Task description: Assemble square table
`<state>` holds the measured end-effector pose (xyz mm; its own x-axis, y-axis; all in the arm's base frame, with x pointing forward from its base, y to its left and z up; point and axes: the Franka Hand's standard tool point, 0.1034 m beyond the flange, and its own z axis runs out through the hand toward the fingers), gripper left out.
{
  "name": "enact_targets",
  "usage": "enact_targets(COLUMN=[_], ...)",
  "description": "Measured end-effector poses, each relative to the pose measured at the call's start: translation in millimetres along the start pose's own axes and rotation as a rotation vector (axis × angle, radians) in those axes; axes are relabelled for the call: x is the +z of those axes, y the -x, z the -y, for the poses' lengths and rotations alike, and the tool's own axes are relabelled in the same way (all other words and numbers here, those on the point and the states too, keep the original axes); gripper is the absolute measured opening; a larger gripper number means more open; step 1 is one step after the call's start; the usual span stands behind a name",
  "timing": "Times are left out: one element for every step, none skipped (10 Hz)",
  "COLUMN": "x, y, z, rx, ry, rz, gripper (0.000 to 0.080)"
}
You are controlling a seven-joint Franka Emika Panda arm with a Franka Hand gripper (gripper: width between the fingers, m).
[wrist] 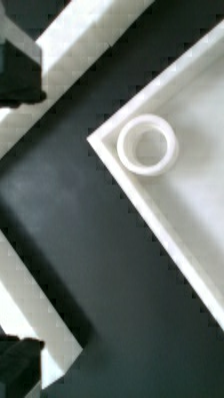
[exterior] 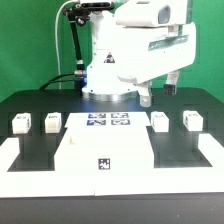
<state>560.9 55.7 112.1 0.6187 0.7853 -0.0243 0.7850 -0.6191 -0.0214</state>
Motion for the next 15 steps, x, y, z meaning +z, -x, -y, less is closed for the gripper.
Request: enact_targets(x=[0.0,0.0,0.0,0.0,0.0,0.0,1.9,11.8,20.6,25.1,28.5,30.6,30.2,30.4,31.6], y=[0.0,0.0,0.0,0.0,0.0,0.0,2.6,17.2,29.6,36.5,43.0,47.8,46.3,46.3,48.5], z=[0.0,0.0,0.0,0.0,0.0,0.0,-1.6,-7.1,-8.9,-12.0,-16.0,-18.8,-17.8,-17.8,-19.4], rx=[0.000,0.000,0.000,0.000,0.000,0.000,-0.044,-0.147,-0.215,-0.282,-0.326,-0.321,-0.321,-0.321,-0.386], ry=[0.000,0.000,0.000,0.000,0.000,0.000,0.002,0.004,-0.001,-0.003,-0.007,-0.011,-0.010,-0.011,-0.009], rz=[0.000,0.000,0.000,0.000,0.000,0.000,-0.002,-0.005,-0.002,-0.003,-0.001,0.001,0.000,0.000,-0.001], gripper=[0.0650,0.0650,0.0650,0.0650,0.0650,0.0650,0.0650,0.0650,0.0650,0.0650,0.0650,0.0650,0.0650,0.0650,0.0650])
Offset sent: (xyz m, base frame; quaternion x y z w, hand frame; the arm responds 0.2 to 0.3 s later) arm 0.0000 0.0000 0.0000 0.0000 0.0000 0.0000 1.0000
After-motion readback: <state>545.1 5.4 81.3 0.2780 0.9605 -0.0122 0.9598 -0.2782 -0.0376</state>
